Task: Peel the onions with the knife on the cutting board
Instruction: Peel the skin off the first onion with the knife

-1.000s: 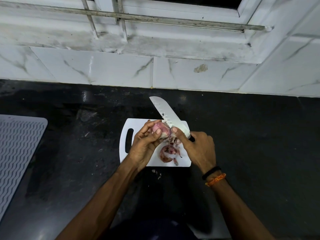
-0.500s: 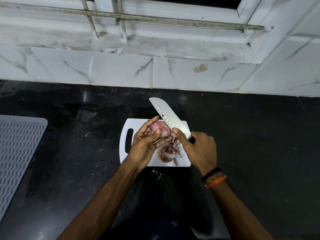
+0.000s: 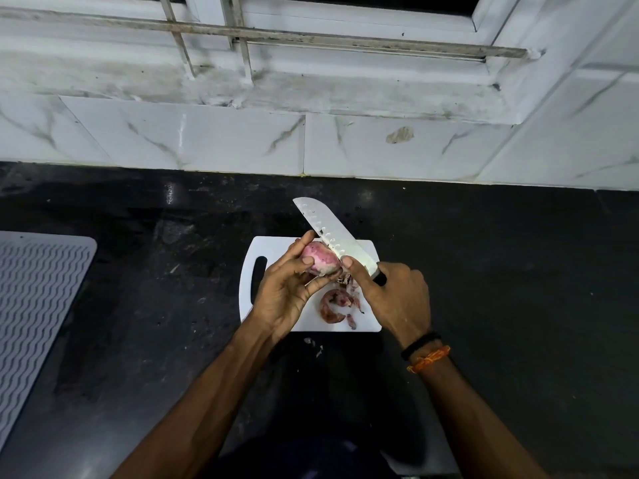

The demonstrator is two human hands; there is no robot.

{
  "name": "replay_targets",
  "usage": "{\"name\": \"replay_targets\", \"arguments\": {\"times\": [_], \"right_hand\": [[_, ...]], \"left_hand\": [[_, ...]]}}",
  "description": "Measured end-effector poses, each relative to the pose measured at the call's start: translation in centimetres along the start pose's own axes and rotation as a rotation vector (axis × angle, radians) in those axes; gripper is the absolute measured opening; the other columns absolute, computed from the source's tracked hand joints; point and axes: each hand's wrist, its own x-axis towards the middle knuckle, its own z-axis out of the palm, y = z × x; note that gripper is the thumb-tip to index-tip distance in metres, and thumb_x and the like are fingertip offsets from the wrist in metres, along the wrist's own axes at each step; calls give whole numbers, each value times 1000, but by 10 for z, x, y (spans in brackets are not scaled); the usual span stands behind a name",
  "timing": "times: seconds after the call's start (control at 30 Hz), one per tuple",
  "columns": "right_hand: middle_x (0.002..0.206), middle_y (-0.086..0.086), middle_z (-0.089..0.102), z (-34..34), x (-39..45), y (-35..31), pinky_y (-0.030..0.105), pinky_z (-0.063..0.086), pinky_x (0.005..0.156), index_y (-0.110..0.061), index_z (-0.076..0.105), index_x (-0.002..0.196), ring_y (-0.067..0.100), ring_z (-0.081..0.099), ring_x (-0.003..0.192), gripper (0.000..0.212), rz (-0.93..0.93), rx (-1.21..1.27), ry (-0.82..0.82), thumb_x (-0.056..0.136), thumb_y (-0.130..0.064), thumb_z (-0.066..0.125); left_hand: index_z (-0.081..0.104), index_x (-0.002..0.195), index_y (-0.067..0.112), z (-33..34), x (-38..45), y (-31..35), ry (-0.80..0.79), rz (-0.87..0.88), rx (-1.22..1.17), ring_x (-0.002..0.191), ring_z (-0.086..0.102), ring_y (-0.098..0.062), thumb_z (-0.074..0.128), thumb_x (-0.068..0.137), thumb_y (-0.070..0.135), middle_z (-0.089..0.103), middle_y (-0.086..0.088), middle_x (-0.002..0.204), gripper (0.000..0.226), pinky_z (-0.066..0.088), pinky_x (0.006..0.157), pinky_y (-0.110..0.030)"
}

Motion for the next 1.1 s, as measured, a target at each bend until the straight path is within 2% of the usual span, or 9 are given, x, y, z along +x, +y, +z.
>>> {"name": "replay_targets", "arguments": {"times": [0.23,0.33,0.47,0.57,0.67,0.73,0.8,0.93,1.1], "right_hand": [[43,-6,40,-1,0,-5,22,26,44,-21,38,47,8,37,38,72,13,-78,29,73,-88,49],[41,-5,40,-2,3,-5,21,26,43,-18,39,45,9,36,37,77,29,-77,25,70,-91,47],[39,-10,38,-5,2,-10,15,30,37,-26,37,47,7,44,36,62,-2,-19,-7,71,-79,57],[37,-18,47,-2,-4,-12,11,37,42,-30,40,48,-2,54,43,54,-65,88,-61,77,-67,67],[41,-11,48,2,-11,-11,14,34,41,-28,43,47,5,54,44,59,-115,53,-69,75,-76,62],[41,-8,47,3,-12,-7,15,32,41,-25,45,46,8,53,44,63,-110,49,-44,74,-80,59],[38,-9,45,2,-10,-3,17,29,41,-24,45,45,6,52,43,62,-69,83,-23,76,-76,61],[38,-9,41,-7,-2,3,21,25,44,-23,45,47,6,46,41,61,22,84,-5,73,-77,56],[44,-7,44,-7,2,7,22,26,44,-19,51,51,8,40,39,68,15,31,-54,69,-84,46]], "left_hand": [[66,129,7,-1,0,-2,44,-3,70,126,56,-43,75,71,4,49,-24,146,58,58,87,-44],[62,132,3,0,0,-2,48,4,95,128,55,-43,75,73,5,43,-26,150,60,57,89,-46],[59,133,0,2,0,-6,92,-7,49,130,54,-39,77,73,12,44,-24,149,64,55,96,-49],[66,117,1,7,1,-6,137,-2,7,108,66,-27,72,78,12,61,-22,121,41,60,84,-38],[76,93,10,12,-2,-1,153,13,-44,93,70,-20,65,84,14,72,-12,100,15,59,69,-28],[77,82,12,7,-1,-2,159,13,-84,90,71,-21,57,88,12,73,-10,94,20,60,65,-28],[75,98,7,6,-1,0,162,-22,-129,96,71,-27,63,86,11,72,-15,102,17,62,72,-34],[59,134,2,6,-2,1,138,-47,-119,119,63,-36,83,70,16,63,-21,131,70,54,98,-48],[54,139,1,5,-3,1,90,-34,-175,122,60,-36,89,64,19,57,-23,140,84,58,88,-43]]}}
